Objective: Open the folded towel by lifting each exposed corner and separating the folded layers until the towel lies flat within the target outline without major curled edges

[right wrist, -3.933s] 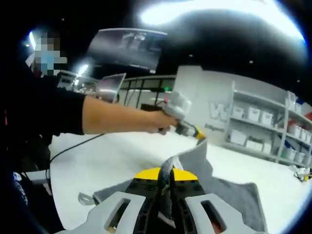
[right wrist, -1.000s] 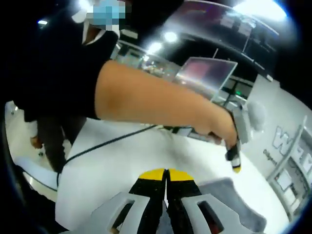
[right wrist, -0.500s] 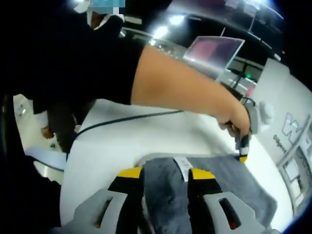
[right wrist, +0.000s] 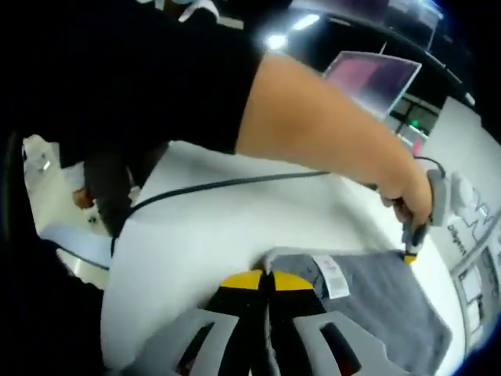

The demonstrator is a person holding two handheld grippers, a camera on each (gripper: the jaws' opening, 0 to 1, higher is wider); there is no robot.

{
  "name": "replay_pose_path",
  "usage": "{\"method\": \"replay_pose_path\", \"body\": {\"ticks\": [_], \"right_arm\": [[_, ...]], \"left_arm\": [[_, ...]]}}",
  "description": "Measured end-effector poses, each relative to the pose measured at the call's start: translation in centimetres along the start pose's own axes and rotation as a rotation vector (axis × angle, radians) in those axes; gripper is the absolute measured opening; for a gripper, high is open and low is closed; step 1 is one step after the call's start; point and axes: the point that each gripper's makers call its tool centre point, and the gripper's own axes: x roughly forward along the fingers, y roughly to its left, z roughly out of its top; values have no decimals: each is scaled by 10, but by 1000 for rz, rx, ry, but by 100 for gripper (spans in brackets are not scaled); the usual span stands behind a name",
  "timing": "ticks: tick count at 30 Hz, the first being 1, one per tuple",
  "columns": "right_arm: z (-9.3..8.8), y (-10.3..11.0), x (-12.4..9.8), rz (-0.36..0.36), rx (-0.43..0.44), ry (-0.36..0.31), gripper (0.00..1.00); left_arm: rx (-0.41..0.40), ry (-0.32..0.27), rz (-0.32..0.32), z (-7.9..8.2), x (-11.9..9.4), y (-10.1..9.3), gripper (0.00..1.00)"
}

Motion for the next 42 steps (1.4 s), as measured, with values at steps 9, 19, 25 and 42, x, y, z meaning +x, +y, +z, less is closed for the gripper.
{"method": "replay_pose_path", "body": {"ticks": [9, 19, 25, 42], "right_arm": [[23, -7, 6, -16, -25, -29, 0], [60, 10, 20, 5, -100, -68, 0], [83, 24, 40, 25, -136, -93, 0], [99, 25, 78, -16, -194, -109, 0]], "left_arm": [[49, 32, 63, 0, -11, 27, 2], [262, 203, 212, -32, -36, 59, 2], [407, 333, 288, -48, -51, 79, 2], [630, 491, 421, -65, -62, 115, 2]]}}
